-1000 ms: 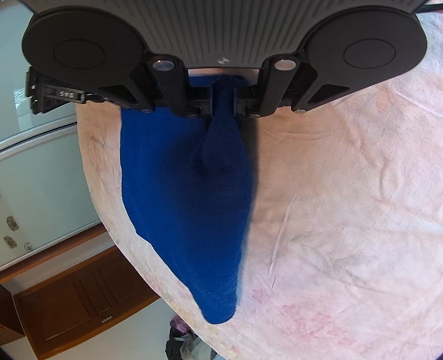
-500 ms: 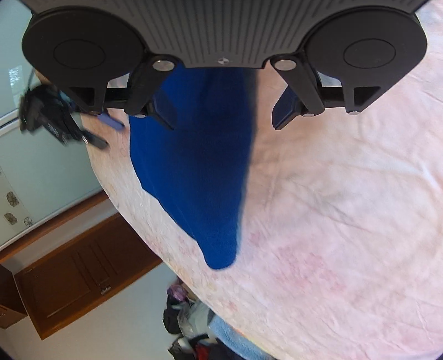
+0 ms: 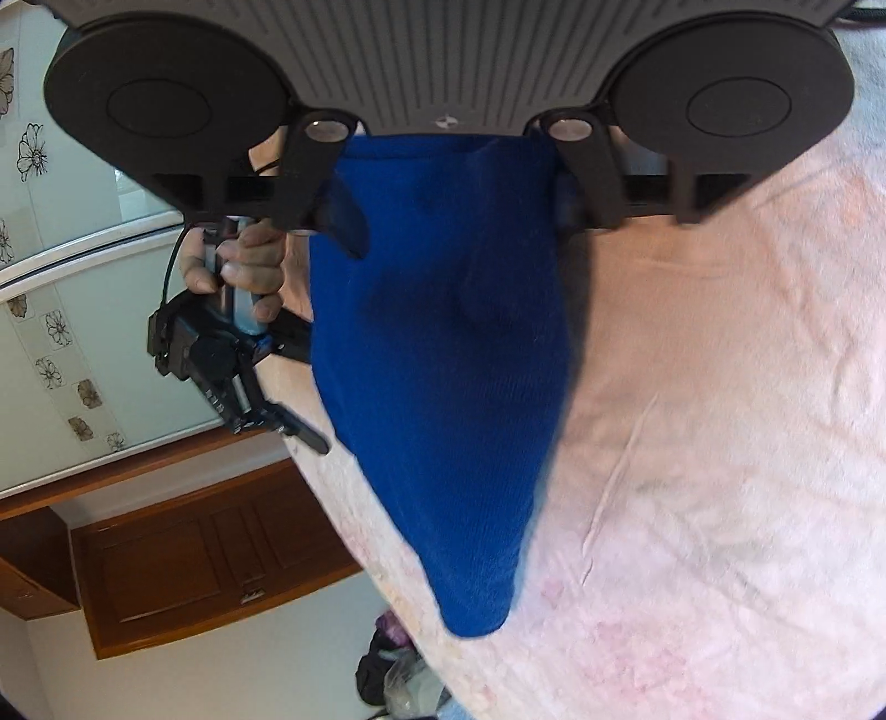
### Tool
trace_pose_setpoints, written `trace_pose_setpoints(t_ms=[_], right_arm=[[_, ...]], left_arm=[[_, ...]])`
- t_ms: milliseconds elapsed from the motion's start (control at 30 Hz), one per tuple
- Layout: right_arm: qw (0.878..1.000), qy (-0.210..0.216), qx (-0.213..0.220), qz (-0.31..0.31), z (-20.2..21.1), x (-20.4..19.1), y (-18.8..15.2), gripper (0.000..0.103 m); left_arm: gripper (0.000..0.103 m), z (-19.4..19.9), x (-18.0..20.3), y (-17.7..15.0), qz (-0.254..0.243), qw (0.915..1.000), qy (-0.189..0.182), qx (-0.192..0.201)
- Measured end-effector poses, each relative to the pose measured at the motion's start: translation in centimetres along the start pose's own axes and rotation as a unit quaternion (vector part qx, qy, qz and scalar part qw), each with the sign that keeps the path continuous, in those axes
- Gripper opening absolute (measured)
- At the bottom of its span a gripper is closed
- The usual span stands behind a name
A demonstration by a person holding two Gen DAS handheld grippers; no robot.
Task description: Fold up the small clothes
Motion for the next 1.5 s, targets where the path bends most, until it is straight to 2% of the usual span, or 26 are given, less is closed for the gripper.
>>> trace_pose_setpoints(t_ms=[67, 133, 200, 233, 333, 600, 700, 900, 967, 1100, 1167, 1233, 1267, 1300, 1333, 1367, 1400, 1433, 1500], right_arm=[[1.0, 0.011, -0.01, -0.003, -0.2, 0.3, -0.3, 0.068], [1.0, 0.006, -0.015, 0.02, -0.6, -0.2, -0.9, 0.058], [0.999, -0.015, -0.033, 0.011, -1.6, 0.1, -1.5, 0.018], [0.999, -0.016, -0.025, 0.018, -1.7, 0.0, -1.6, 0.017], [0.999, -0.022, -0.016, 0.037, -1.5, -0.7, -1.8, 0.018], [0.998, 0.0, -0.023, 0.063, 0.4, -3.8, -2.2, 0.018], [0.996, 0.001, -0.033, 0.077, 1.0, -4.4, -3.6, 0.018], [0.997, 0.025, -0.048, 0.056, 2.4, -3.9, -7.5, 0.018], [0.997, 0.032, -0.052, 0.056, 2.9, -3.8, -8.6, 0.018], [0.997, 0.022, -0.055, 0.047, 3.2, -3.1, -9.9, 0.018], [0.997, 0.006, -0.048, 0.053, 2.9, -2.7, -9.9, 0.018], [0.998, -0.014, -0.039, 0.052, 2.4, -2.1, -10.1, 0.02], [0.998, -0.024, -0.032, 0.054, 2.4, -1.9, -10.2, 0.025], [0.998, -0.028, -0.024, 0.05, 2.5, -1.8, -10.3, 0.026], [0.998, -0.035, -0.018, 0.046, 2.8, -1.8, -10.3, 0.028], [0.998, -0.044, -0.011, 0.046, 3.4, -2.0, -10.3, 0.033], [0.997, -0.053, 0.01, 0.048, 4.5, -2.3, -10.0, 0.034], [0.996, -0.058, 0.039, 0.048, 5.8, -2.6, -9.7, 0.036], [0.992, -0.057, 0.092, 0.066, 8.7, -4.0, -9.1, 0.035]], left_arm=[[0.031, -0.4, -0.4, -0.2, 0.0, 1.0, 0.008, -0.004], [0.026, -0.4, -0.5, -0.3, 0.004, 0.9999, 0.01, -0.004], [0.017, 0.2, -0.4, -0.5, 0.002, 0.9997, 0.025, -0.006], [0.015, 0.3, -0.1, -0.4, -0.004, 0.9995, 0.032, -0.006], [0.013, 0.4, 0.9, -0.4, -0.035, 0.9986, 0.04, -0.004], [0.012, 2.0, 1.7, -0.5, -0.035, 0.999, 0.024, -0.009], [0.012, 3.0, 1.6, -1.0, -0.039, 0.9987, 0.029, -0.014], [0.012, 5.7, -0.1, -2.7, -0.018, 0.9989, 0.041, -0.014], [0.012, 6.6, -0.1, -3.6, -0.028, 0.9985, 0.046, -0.013], [0.012, 6.8, -0.7, -4.9, -0.04, 0.9971, 0.063, -0.017], [0.013, 6.3, -0.9, -4.9, -0.062, 0.9943, 0.086, -0.012], [0.015, 5.9, -0.9, -4.7, -0.062, 0.9944, 0.085, -0.007], [0.015, 5.9, -0.6, -4.7, -0.075, 0.9932, 0.089, -0.005], [0.016, 5.9, -0.3, -4.8, -0.086, 0.9921, 0.092, -0.005], [0.02, 6.2, 0.0, -5.0, -0.093, 0.9909, 0.097, -0.002], [0.023, 6.7, 0.2, -5.1, -0.1, 0.9892, 0.107, 0.003], [0.029, 7.2, 0.4, -4.9, -0.112, 0.9856, 0.125, 0.014], [0.032, 8.2, 0.7, -4.8, -0.129, 0.9805, 0.146, 0.031], [0.034, 10.8, 2.3, -4.6, -0.192, 0.9589, 0.19, 0.088]])
Point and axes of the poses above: each gripper's, at about its wrist camera, not at the fingertips, and z roughly against the way its jaws point, x to its right, y to its top, the point moved 6 cm from there along -z, roughly the way its jaws point, and after that the axes turned 5 degrees about x, right-handed, at the moved point
